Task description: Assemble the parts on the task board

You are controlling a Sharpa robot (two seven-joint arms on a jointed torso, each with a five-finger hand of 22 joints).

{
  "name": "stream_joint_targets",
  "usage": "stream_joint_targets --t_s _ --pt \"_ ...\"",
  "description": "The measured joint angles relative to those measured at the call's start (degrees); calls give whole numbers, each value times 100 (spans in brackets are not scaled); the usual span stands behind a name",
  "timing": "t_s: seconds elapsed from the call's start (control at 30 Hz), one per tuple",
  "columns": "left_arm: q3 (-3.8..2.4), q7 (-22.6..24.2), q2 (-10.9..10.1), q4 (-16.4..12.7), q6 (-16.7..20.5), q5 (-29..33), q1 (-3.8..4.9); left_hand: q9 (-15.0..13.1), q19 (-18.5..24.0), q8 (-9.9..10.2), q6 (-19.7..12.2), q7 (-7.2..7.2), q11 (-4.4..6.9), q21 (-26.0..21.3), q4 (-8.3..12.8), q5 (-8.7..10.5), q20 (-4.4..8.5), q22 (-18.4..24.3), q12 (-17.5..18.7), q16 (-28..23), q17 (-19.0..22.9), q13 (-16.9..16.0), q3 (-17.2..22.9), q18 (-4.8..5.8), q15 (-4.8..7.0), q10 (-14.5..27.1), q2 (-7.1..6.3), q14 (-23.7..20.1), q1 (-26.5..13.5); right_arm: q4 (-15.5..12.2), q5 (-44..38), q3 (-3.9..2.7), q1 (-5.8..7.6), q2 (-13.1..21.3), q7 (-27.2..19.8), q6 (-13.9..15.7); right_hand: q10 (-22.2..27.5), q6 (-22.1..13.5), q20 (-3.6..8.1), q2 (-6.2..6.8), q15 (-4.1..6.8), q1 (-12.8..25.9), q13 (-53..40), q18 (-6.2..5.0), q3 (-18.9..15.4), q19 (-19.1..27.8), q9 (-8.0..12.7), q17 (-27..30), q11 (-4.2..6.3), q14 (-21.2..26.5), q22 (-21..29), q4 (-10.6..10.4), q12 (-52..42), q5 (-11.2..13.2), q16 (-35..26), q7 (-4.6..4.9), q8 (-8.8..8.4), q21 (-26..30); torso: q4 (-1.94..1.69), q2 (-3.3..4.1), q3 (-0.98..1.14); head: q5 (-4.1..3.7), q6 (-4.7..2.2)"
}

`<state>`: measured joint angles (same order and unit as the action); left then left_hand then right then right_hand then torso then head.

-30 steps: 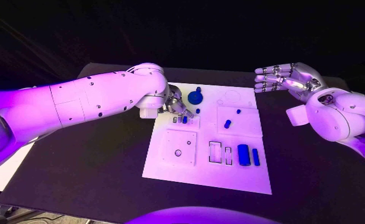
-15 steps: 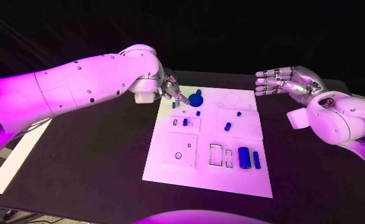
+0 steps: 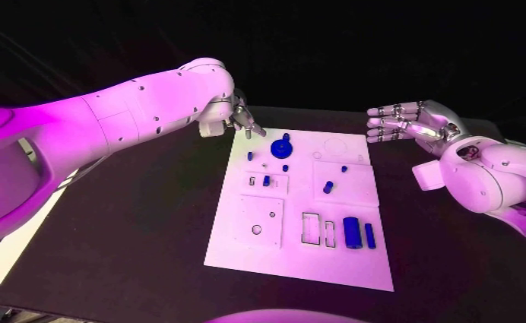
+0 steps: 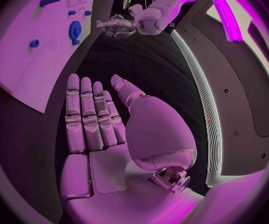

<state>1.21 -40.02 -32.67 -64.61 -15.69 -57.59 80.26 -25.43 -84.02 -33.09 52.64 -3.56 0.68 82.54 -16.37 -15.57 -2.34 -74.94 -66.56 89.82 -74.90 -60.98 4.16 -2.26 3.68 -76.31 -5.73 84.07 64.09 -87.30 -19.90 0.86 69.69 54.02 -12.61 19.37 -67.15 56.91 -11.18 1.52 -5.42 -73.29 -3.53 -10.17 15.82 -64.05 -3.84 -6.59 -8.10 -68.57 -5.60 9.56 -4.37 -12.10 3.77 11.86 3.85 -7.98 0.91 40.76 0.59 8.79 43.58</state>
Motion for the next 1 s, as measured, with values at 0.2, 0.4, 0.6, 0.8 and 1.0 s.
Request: stream_joint_targets --t_s 0.2,0.4,0.6,0.8,1.0 --pt "84 6 176 280 -170 -121 -28 -16 0 -18 30 30 12 22 -5 0 0 0 -34 0 0 -26 -38 0 21 -12 22 -22 22 1 0 0 0 -17 -2 0 0 0 0 0 0 0 0 0 0 0 0 0 0 0 0 0 0 0 0 0 0 0 2 1 -7 25 25" --pt "128 7 273 458 -370 -213 -108 -36 0 -35 51 50 26 46 -9 0 0 1 -66 0 0 -60 -73 -1 35 -26 59 -8 59 9 0 0 0 -23 -3 0 0 0 0 0 0 0 0 0 0 0 0 0 0 0 0 0 0 0 0 0 0 0 5 0 -7 41 44" --pt "142 11 318 508 -539 -260 -163 -44 0 -60 50 50 25 83 -23 0 0 1 -68 0 -4 -84 -87 0 42 -68 83 0 82 12 0 0 0 -32 -4 0 0 0 0 0 0 0 0 0 16 0 0 20 0 0 17 16 0 -32 0 0 0 27 6 -4 -3 42 58" --pt "146 13 329 519 -663 -276 -186 -60 0 -86 90 50 45 84 -7 0 1 1 -90 0 -4 -90 -103 0 42 -88 124 0 87 13 0 0 0 -35 -5 -1 0 0 0 0 0 0 0 0 16 0 0 20 0 0 17 16 0 -32 0 0 0 27 6 -8 3 53 66" --pt "148 14 327 506 -773 -263 -199 -93 21 -117 132 92 64 105 2 0 21 1 -119 0 -4 -119 -143 -1 42 -107 204 -1 156 16 0 0 0 -36 -5 -1 0 1 0 0 0 0 0 0 16 0 0 20 0 0 16 16 0 -32 0 -1 0 27 3 -13 4 52 73"
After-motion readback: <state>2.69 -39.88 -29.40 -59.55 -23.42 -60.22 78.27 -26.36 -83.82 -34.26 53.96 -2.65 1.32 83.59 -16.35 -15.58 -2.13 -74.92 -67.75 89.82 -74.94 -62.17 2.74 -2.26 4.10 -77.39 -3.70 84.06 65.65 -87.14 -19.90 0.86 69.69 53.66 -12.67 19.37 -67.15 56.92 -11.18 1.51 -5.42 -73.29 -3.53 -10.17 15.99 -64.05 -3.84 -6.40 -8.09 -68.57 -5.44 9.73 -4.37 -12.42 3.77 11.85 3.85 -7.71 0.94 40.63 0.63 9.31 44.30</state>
